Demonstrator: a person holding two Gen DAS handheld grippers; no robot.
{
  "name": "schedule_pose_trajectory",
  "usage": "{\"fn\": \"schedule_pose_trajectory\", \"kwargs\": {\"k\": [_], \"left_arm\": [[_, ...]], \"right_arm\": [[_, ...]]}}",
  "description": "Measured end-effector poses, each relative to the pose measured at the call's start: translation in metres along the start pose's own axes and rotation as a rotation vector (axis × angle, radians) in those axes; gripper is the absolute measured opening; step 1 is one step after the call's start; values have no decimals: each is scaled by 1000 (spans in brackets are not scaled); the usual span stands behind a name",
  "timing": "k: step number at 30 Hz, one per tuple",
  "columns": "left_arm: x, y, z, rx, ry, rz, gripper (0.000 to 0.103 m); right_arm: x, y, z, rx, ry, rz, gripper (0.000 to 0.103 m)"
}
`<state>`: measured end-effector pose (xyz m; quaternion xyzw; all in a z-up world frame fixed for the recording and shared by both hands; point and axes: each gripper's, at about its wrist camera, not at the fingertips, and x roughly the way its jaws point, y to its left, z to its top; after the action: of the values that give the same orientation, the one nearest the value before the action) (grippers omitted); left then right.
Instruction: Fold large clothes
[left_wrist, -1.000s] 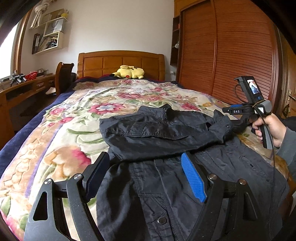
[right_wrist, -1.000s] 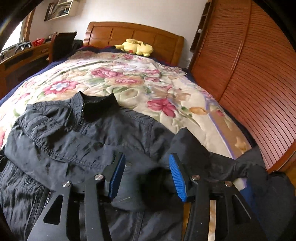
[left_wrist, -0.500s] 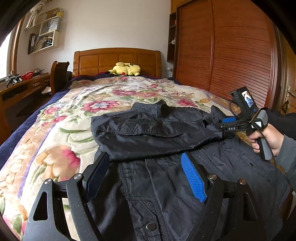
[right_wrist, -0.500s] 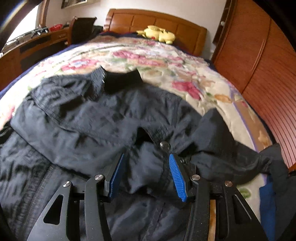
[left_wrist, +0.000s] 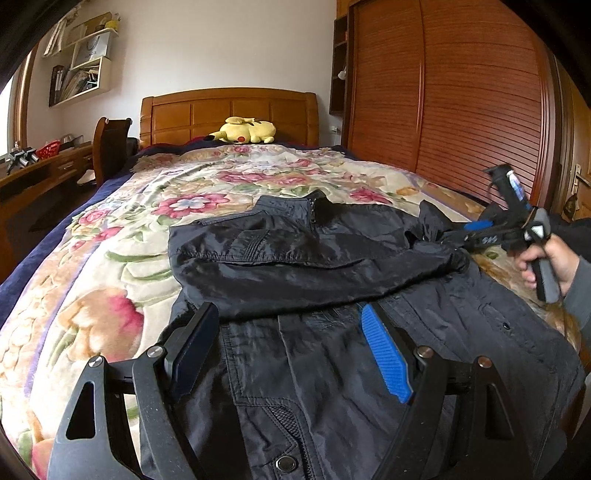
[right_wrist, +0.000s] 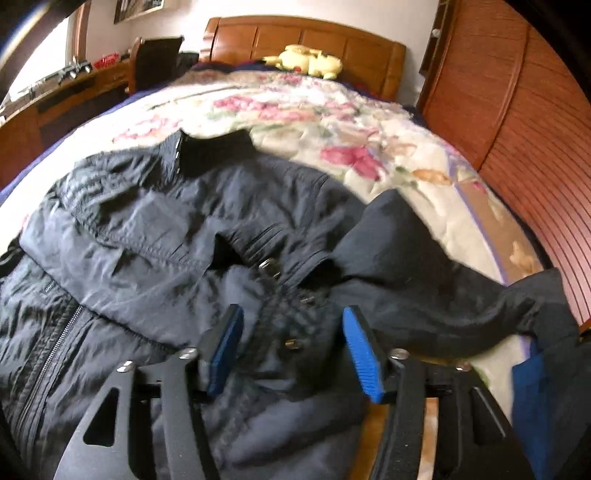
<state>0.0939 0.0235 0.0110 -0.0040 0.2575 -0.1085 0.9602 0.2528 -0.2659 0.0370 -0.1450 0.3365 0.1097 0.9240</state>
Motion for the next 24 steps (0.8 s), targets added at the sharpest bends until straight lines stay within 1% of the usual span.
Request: {"fn": "schedule_pose_trajectory", "kwargs": {"k": [2,4,7,11,14,16,18,22,24], "left_arm": [[2,-2,0,2,4,1,81],[4,-3,-1,6,9,3,81],[6,-3,-1,7,16,3,81],[10,-4,-1,7,26,2,81],[12,-5,-1,12,33,0,81],[12,-5,-1,14,34,0,81],[12,-5,-2,14,35,0,81],[12,-5,-2,14,33,0,81],[12,-5,-2,14,34,0,81]], "right_arm": [[-11,-17,-1,17,-23,-27,73],[-19,-35,-3,42,-30,-59,74],[-18,-63,-6,91,-22,-95,74],[-5,-97,-13,178,9,-135,74],[9,-110,-20,243,36,-148,74],[14,-113,-26,264,37,-147,74],[21,-112,-29,272,43,-156,74],[25,-112,-35,302,35,-148,74],[25,-110,-34,317,30,-149,76]]}}
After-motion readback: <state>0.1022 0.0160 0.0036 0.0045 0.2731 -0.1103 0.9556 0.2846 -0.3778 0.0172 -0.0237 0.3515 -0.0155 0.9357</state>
